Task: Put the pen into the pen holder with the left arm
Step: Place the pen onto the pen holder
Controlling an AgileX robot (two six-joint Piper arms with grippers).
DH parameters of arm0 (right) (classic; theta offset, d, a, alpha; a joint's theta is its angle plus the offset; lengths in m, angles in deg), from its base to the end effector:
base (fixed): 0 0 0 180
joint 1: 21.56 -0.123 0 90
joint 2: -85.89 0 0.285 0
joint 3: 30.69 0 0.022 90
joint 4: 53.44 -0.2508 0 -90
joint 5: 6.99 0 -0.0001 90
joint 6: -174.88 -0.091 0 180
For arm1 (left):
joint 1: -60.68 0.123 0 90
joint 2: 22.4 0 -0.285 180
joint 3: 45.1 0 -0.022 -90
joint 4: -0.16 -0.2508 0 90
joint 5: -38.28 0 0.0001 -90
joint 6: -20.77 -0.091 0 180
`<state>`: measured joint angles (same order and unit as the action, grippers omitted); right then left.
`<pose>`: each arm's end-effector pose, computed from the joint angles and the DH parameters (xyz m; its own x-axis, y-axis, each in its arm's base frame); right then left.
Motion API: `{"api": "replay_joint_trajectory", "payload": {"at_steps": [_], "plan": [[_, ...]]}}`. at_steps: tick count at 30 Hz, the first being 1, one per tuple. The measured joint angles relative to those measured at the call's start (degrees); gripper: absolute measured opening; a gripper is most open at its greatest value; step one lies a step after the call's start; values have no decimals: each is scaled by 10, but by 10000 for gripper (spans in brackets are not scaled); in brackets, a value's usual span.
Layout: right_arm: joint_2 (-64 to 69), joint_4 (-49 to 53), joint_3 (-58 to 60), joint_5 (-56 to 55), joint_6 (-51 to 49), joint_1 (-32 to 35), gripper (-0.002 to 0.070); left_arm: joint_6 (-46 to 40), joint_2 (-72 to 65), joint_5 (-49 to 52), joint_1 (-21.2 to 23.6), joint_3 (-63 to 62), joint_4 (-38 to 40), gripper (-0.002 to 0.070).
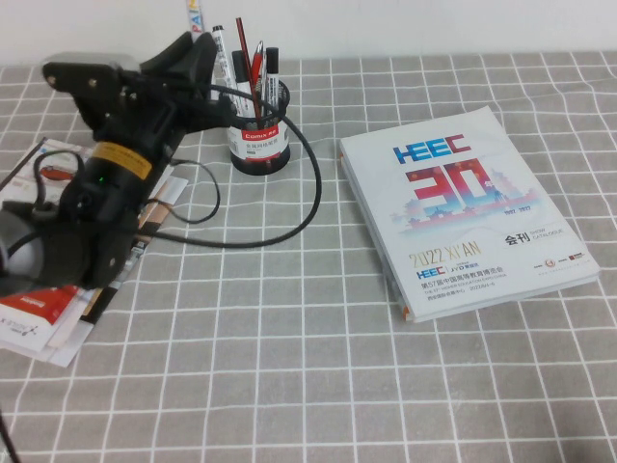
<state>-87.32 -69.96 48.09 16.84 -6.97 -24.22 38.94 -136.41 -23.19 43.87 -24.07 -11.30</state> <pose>0.0505 0.0128 0.1692 -0.3488 0.2750 -0.8960 -0.0552 0.9483 0.3126 0.3735 -0.1294 0.2459 0.1591 -0.2731 -0.9487 0.4922 0.8550 -0.1636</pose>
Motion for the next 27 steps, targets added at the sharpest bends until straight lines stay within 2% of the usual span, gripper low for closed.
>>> {"api": "replay_joint_trajectory", "payload": {"at_steps": [9,27], "plan": [[0,0,0,0,0,0,-15,18,-70,4,3,-98,-46,109],[0,0,0,0,0,0,-15,32,-199,9,3,-227,-52,109]]}}
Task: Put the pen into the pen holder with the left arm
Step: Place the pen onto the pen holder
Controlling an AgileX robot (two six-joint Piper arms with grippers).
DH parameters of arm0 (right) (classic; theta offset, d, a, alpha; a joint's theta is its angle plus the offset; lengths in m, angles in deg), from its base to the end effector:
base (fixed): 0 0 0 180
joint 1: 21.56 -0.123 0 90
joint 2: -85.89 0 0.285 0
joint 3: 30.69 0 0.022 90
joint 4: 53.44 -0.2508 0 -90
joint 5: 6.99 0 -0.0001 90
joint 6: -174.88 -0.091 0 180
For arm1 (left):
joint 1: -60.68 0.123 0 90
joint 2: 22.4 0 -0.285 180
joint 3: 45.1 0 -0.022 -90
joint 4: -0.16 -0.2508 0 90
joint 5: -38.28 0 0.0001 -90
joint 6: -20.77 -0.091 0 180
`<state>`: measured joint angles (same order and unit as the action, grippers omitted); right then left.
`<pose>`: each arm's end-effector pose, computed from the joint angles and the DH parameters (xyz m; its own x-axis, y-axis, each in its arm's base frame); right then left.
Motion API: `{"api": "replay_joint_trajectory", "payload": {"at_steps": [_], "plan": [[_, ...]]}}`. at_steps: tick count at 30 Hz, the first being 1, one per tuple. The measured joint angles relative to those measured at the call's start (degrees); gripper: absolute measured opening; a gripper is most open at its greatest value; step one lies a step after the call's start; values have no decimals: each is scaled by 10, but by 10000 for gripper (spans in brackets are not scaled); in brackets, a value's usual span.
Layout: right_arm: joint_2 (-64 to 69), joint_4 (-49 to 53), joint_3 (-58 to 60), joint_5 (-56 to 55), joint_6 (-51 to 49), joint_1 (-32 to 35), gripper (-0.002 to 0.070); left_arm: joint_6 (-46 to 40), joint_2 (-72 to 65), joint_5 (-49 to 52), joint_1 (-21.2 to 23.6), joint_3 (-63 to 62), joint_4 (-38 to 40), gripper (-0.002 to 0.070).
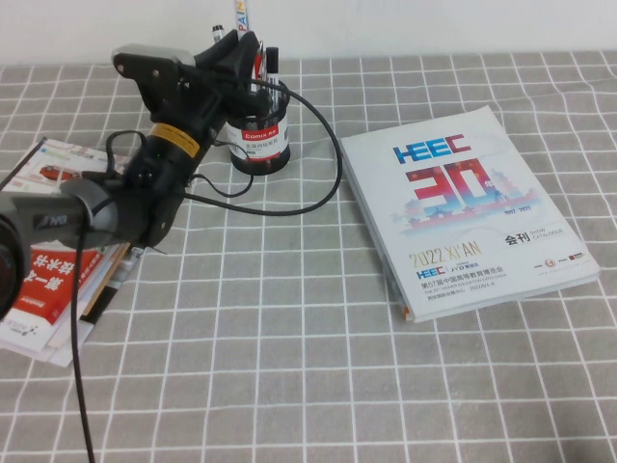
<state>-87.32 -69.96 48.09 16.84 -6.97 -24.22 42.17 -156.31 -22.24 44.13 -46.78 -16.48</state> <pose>0.0505 0.0128 0.1692 -0.3488 0.2750 -0.8960 -0.0552 0.9483 0.3126 0.4559 -0.1591 0.2021 0.1629 -0.2762 -0.9472 0.5551 0.8193 -0.1435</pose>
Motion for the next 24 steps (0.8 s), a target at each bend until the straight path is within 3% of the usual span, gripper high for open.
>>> {"api": "replay_joint_trajectory", "payload": {"at_steps": [24], "plan": [[0,0,0,0,0,0,-15,-32,-44,49,3,-50,0,109]]}}
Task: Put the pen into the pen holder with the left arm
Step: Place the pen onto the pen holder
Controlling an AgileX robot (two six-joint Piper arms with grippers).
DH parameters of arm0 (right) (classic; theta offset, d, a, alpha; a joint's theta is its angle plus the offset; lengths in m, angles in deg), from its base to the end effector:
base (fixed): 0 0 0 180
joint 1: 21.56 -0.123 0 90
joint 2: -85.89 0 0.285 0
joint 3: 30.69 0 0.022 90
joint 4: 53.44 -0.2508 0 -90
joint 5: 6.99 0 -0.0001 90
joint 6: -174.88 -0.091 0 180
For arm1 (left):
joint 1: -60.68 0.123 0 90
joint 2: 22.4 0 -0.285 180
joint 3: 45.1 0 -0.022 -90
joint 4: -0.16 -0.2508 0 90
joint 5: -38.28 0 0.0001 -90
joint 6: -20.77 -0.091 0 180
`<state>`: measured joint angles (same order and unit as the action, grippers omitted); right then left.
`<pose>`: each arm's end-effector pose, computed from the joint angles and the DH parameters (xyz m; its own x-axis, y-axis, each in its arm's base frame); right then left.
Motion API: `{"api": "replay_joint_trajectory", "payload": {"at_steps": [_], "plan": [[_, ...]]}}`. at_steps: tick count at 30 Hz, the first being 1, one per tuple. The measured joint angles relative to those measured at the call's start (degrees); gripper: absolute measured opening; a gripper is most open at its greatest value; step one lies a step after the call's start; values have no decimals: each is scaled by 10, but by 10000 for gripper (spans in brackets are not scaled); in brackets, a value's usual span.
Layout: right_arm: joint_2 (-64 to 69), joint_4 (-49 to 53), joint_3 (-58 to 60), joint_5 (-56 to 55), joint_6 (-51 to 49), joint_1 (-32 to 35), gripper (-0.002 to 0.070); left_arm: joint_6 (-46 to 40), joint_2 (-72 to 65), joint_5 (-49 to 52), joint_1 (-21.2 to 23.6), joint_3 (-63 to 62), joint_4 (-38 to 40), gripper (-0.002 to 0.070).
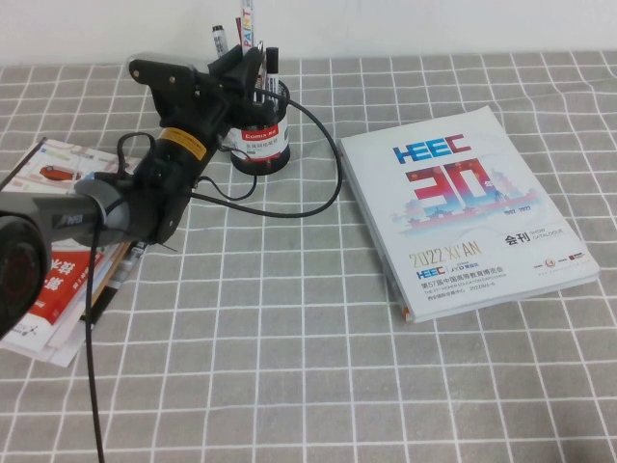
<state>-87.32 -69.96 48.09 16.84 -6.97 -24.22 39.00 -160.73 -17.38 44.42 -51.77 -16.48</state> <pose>0.0505 0.0128 0.1692 -0.3488 0.2750 -0.8960 -0.0552 0.9483 0.3126 0.4751 -0.1610 0.1818 0.1368 -0.1923 -0.9718 0.5199 0.8490 -0.0948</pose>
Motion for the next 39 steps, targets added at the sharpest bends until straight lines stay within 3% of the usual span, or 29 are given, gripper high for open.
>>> {"api": "replay_joint_trajectory", "payload": {"at_steps": [32,39], "plan": [[0,0,0,0,0,0,-15,4,-5,44,2,-1,15,111],[0,0,0,0,0,0,-15,5,-5,48,2,-1,15,229]]}}
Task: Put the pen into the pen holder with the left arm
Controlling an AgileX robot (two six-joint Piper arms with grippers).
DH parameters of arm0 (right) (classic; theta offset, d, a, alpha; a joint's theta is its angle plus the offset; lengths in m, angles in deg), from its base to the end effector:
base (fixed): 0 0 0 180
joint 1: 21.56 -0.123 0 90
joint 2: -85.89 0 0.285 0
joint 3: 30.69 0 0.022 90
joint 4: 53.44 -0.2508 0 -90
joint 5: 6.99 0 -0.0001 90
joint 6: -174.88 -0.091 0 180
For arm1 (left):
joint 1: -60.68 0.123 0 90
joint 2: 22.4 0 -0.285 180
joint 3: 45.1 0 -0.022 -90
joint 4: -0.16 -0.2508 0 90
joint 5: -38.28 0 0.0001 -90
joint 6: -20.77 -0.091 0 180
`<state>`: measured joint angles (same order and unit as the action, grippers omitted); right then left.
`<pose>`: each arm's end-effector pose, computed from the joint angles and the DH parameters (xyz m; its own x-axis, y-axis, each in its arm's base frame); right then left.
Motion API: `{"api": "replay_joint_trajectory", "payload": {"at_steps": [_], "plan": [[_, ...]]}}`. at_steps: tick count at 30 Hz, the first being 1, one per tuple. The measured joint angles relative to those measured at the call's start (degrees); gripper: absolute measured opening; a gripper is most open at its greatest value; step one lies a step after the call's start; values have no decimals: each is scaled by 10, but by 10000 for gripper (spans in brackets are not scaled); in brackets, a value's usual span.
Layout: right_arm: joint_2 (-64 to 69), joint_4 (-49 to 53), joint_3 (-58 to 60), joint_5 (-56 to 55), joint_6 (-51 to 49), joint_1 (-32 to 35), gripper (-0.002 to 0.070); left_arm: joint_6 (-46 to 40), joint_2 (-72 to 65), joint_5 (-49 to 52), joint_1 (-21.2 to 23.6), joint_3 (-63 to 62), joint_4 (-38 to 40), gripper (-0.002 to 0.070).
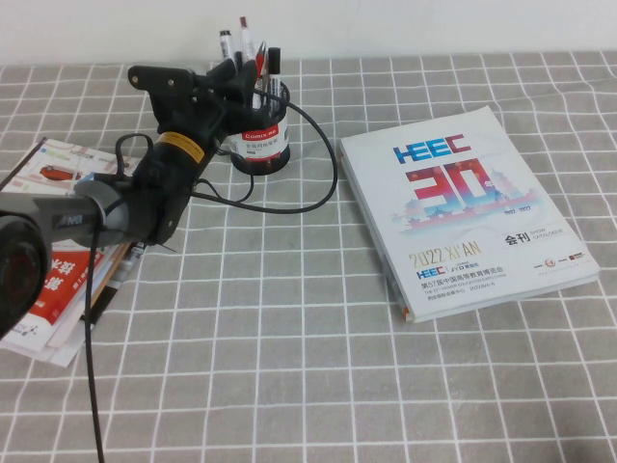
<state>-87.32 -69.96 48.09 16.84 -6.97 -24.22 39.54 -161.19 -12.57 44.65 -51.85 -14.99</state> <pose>0.0505 0.0128 0.1692 -0.3488 0.2750 -0.8960 -0.0552 0.9483 0.3126 0.4790 -0.1568 0.1712 0.0560 -0.1767 -0.9827 0.4782 0.8687 -0.1290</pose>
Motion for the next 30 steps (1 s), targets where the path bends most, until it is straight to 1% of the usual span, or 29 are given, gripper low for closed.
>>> {"api": "replay_joint_trajectory", "payload": {"at_steps": [3,8,10,12,13,15,17,19,21,24,27,30], "plan": [[0,0,0,0,0,0,-15,0,0,-2,0,0,0,253],[0,0,0,0,0,0,-15,0,5,-13,0,0,1,263],[0,0,0,0,0,0,-15,2,19,-7,0,4,-4,260],[0,0,0,0,0,0,-15,9,46,7,0,13,-21,233],[0,0,0,0,0,0,-15,18,59,18,0,17,-34,212],[0,0,0,0,0,0,-15,55,98,40,0,30,-74,144],[0,0,0,0,0,0,-15,108,141,70,0,46,-132,62],[0,0,0,0,0,0,-15,169,184,101,0,65,-199,26],[0,0,0,0,0,0,-15,231,234,137,0,90,-265,10],[0,0,0,0,0,0,-15,290,313,193,0,135,-334,4],[0,0,0,0,0,0,-15,309,399,241,0,193,-356,1],[0,0,0,0,0,0,-15,316,494,286,0,254,-360,0]]}}
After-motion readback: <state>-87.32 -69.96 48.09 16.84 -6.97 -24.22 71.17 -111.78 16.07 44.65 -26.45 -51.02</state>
